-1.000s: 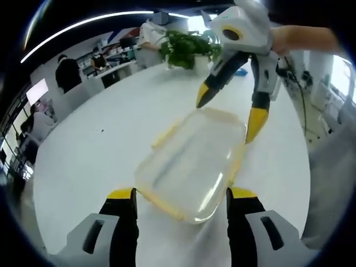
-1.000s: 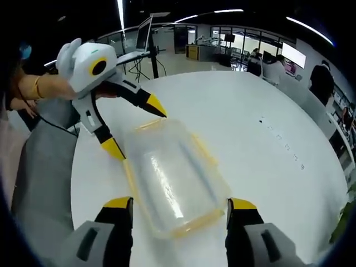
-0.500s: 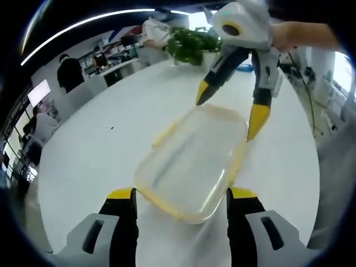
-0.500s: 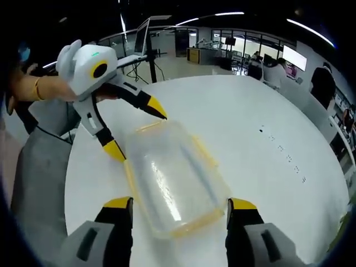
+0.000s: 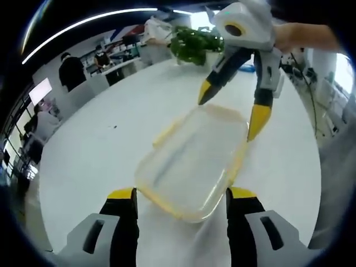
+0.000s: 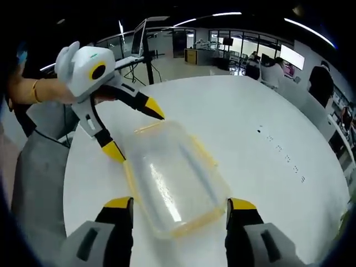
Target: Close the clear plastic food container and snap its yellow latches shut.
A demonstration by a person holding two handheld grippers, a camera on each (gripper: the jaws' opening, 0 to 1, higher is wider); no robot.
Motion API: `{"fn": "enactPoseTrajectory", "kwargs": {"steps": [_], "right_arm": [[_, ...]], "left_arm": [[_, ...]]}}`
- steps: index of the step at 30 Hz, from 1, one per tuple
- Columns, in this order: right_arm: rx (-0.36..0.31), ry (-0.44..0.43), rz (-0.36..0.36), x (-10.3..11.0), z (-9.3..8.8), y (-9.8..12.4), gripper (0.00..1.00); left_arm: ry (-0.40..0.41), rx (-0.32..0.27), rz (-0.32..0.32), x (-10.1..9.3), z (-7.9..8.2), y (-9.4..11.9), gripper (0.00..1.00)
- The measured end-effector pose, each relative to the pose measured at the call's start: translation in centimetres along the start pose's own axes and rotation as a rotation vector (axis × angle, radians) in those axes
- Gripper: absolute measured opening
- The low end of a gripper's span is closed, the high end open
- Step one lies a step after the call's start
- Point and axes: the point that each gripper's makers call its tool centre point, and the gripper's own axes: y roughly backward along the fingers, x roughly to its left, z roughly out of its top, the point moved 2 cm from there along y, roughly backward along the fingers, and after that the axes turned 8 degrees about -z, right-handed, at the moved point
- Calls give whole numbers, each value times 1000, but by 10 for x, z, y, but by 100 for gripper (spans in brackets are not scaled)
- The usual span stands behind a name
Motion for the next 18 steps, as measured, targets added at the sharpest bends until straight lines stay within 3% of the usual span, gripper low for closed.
{"fn": "enactPoseTrajectory", "kwargs": {"steps": [8, 16, 18], "right_arm": [[-32, -40, -22, 0, -2, 15, 68], [-43, -80, -57, 6, -11, 34, 69], [-48, -83, -65, 9, -13, 39, 69]], "left_arm": [[30, -37, 30, 1, 3, 15, 62], [60, -65, 52, -10, 2, 37, 62], [78, -101, 65, -14, 6, 44, 62]]}}
